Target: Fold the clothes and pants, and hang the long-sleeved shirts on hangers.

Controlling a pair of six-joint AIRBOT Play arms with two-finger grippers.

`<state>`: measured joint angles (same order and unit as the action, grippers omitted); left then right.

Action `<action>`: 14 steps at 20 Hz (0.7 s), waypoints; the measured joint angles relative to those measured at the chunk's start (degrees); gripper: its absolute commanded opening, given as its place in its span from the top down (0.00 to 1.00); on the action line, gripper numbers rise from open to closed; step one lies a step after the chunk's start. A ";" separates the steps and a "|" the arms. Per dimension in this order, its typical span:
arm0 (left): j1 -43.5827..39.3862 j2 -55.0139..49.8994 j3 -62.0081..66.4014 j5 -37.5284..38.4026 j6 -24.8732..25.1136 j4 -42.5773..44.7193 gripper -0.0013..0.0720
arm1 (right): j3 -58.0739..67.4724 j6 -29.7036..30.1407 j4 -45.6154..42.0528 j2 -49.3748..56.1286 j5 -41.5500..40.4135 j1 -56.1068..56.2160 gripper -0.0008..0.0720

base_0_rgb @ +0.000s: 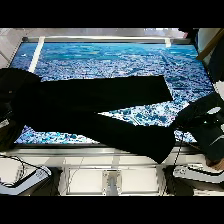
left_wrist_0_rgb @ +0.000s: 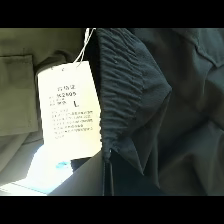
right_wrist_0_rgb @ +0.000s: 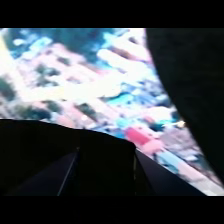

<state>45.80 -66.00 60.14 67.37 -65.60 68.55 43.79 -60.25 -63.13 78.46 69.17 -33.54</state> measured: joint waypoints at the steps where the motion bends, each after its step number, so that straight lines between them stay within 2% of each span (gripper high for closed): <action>1: 0.00 0.00 0.00 0.00 -0.13 0.00 0.97 | 0.00 0.92 1.14 0.79 0.76 0.00 0.60; 2: -0.02 0.00 0.00 0.00 -0.44 0.00 0.97 | -0.07 1.68 1.73 1.44 1.14 0.00 0.83; 3: 0.00 0.00 0.00 0.00 -0.61 0.00 0.97 | -0.07 2.40 1.92 2.01 1.16 0.00 0.97; 9: -0.02 0.04 0.15 0.44 -1.33 0.42 0.97 | 1.64 4.42 4.74 0.87 1.99 0.00 0.98; 14: -0.02 1.31 1.27 1.07 -1.51 2.56 0.97 | 10.16 2.99 4.50 -2.49 3.13 0.00 0.98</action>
<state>45.78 -64.69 61.41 68.45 -67.11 71.11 53.95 -57.25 -58.63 75.96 72.29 -33.54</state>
